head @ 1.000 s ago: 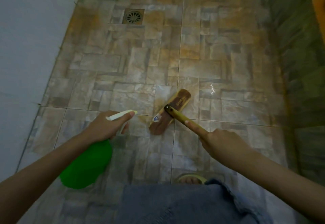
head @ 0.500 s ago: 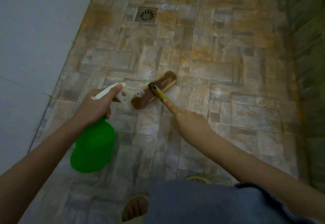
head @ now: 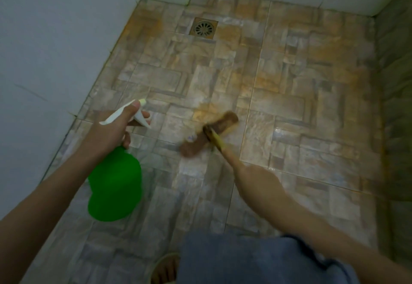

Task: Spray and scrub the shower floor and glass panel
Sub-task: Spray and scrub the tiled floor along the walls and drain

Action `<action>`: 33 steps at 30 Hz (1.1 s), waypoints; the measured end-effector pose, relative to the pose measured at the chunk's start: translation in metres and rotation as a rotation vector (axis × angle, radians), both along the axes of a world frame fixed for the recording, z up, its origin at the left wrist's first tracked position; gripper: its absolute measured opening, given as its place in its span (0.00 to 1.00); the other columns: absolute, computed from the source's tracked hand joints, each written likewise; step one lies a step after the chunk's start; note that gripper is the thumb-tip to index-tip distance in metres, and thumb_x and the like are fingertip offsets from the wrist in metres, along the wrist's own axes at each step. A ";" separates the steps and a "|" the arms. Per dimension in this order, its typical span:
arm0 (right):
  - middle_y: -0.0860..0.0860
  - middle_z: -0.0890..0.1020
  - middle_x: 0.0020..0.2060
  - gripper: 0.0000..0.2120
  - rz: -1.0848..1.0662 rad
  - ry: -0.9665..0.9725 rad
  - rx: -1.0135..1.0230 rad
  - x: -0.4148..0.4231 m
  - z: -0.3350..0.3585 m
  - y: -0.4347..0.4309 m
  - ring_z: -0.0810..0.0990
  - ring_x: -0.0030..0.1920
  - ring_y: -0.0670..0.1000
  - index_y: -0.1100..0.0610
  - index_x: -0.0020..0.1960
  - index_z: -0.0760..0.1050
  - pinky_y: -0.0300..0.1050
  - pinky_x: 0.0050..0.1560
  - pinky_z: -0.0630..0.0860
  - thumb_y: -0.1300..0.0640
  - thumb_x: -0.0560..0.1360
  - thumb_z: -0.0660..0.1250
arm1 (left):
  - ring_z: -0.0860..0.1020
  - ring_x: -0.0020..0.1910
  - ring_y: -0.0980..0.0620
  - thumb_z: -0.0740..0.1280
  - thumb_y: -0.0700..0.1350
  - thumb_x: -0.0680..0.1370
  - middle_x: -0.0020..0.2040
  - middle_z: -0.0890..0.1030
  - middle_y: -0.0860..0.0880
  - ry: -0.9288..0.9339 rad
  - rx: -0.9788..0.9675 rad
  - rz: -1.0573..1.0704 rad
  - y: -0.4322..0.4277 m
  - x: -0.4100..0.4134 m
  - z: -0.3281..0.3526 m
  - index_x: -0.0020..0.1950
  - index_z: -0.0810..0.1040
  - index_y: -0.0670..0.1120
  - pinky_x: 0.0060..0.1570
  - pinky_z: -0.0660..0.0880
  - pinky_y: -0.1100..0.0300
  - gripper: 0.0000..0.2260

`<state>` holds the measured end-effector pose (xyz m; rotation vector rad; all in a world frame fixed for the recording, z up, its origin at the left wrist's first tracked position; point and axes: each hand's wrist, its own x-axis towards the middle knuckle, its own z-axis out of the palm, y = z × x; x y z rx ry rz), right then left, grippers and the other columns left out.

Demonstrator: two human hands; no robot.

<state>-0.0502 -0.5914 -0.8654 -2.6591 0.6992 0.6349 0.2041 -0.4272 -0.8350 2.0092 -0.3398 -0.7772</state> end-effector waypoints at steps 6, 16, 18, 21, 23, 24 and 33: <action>0.49 0.66 0.30 0.39 -0.025 -0.113 -0.048 0.072 -0.013 -0.032 0.64 0.26 0.49 0.42 0.77 0.36 0.43 0.26 0.62 0.65 0.79 0.55 | 0.70 0.26 0.49 0.59 0.60 0.84 0.54 0.87 0.53 -0.006 -0.009 0.031 0.000 0.001 0.000 0.59 0.80 0.61 0.25 0.71 0.63 0.11; 0.52 0.71 0.32 0.42 -0.117 -0.058 0.083 0.063 0.010 -0.033 0.71 0.27 0.50 0.37 0.75 0.31 0.44 0.24 0.67 0.66 0.79 0.53 | 0.75 0.31 0.40 0.62 0.69 0.73 0.52 0.88 0.54 -0.006 -0.068 0.027 -0.014 0.000 0.015 0.44 0.84 0.70 0.26 0.71 0.62 0.11; 0.56 0.72 0.37 0.40 -0.159 -0.174 0.126 0.115 0.002 -0.058 0.75 0.29 0.53 0.37 0.76 0.34 0.49 0.28 0.76 0.68 0.78 0.51 | 0.77 0.37 0.29 0.62 0.69 0.73 0.51 0.88 0.54 -0.026 -0.061 0.027 -0.017 0.001 0.014 0.41 0.84 0.71 0.28 0.71 0.61 0.11; 0.63 0.73 0.52 0.39 -0.131 -0.204 0.150 0.171 -0.004 -0.101 0.78 0.34 0.57 0.36 0.76 0.37 0.53 0.33 0.80 0.68 0.78 0.50 | 0.77 0.38 0.32 0.63 0.71 0.70 0.51 0.87 0.55 -0.034 -0.066 0.020 -0.023 -0.001 0.013 0.41 0.84 0.71 0.28 0.72 0.61 0.12; 0.61 0.75 0.52 0.38 -0.117 -0.171 0.101 0.147 -0.006 -0.101 0.75 0.33 0.54 0.36 0.76 0.40 0.48 0.28 0.76 0.66 0.79 0.52 | 0.78 0.38 0.36 0.63 0.72 0.69 0.51 0.87 0.55 -0.038 -0.066 0.012 -0.028 -0.003 0.014 0.39 0.84 0.71 0.30 0.72 0.60 0.12; 0.58 0.77 0.46 0.38 -0.137 -0.157 0.081 0.116 -0.003 -0.091 0.74 0.30 0.52 0.36 0.76 0.39 0.45 0.25 0.71 0.66 0.79 0.53 | 0.78 0.37 0.36 0.63 0.71 0.70 0.52 0.87 0.55 -0.043 -0.067 0.006 -0.030 -0.004 0.014 0.39 0.83 0.71 0.30 0.72 0.60 0.12; 0.55 0.73 0.35 0.34 -0.123 -0.102 -0.015 0.095 -0.018 -0.112 0.70 0.28 0.51 0.38 0.77 0.40 0.43 0.25 0.65 0.61 0.81 0.53 | 0.76 0.29 0.43 0.61 0.71 0.71 0.56 0.86 0.55 -0.036 -0.107 -0.089 -0.062 -0.017 0.013 0.40 0.83 0.72 0.28 0.72 0.63 0.12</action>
